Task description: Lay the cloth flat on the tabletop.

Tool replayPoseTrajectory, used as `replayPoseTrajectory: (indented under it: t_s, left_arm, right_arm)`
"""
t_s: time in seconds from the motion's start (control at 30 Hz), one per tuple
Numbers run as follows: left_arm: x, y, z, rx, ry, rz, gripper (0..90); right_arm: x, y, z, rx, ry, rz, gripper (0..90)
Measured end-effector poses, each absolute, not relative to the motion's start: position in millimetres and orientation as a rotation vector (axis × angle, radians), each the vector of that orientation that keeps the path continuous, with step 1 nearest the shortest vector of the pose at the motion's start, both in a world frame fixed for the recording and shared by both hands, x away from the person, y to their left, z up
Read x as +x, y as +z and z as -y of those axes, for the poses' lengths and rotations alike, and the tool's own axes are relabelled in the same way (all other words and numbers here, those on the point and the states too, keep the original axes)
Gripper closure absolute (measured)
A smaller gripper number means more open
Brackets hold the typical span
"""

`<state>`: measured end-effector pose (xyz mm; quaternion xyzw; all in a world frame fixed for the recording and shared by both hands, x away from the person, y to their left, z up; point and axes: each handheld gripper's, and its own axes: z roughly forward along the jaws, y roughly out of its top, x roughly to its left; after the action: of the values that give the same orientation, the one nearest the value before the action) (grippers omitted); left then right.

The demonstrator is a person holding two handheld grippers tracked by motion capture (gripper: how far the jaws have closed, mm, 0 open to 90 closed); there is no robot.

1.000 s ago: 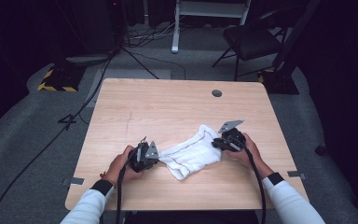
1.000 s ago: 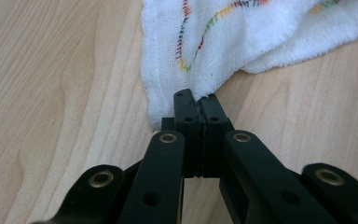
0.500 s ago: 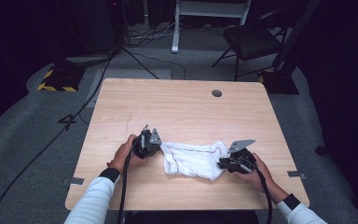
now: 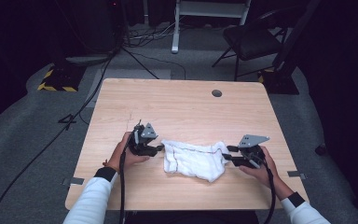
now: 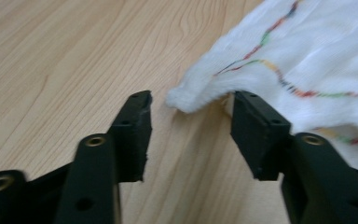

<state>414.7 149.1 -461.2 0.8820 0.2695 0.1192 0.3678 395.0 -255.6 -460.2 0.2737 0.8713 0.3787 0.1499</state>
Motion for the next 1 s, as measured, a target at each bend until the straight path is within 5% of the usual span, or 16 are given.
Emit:
replayPoseTrajectory:
  t_s: [0.13,0.6,0.73,0.87,1.0]
  left_arm:
    - [403,-458,-144,2.226,0.267,-0.704,27.0]
    - [415,-487,-118,2.257,0.11,-0.88,20.7]
    - [417,-488,-118,2.279,0.122,-0.866,30.7]
    - [415,-484,-118,2.304,0.166,-0.797,62.7]
    - [412,-475,-118,2.291,0.214,-0.726,79.1]
  right_arm:
    - [419,-460,261,0.816,1.098,-2.494,51.4]
    - [451,-488,239,0.868,0.977,-2.648,43.2]
    - [450,-487,241,0.895,0.986,-2.642,50.1]
    - [446,-485,241,0.854,0.983,-2.632,74.5]
    - [438,-478,240,0.781,0.989,-2.575,87.7]
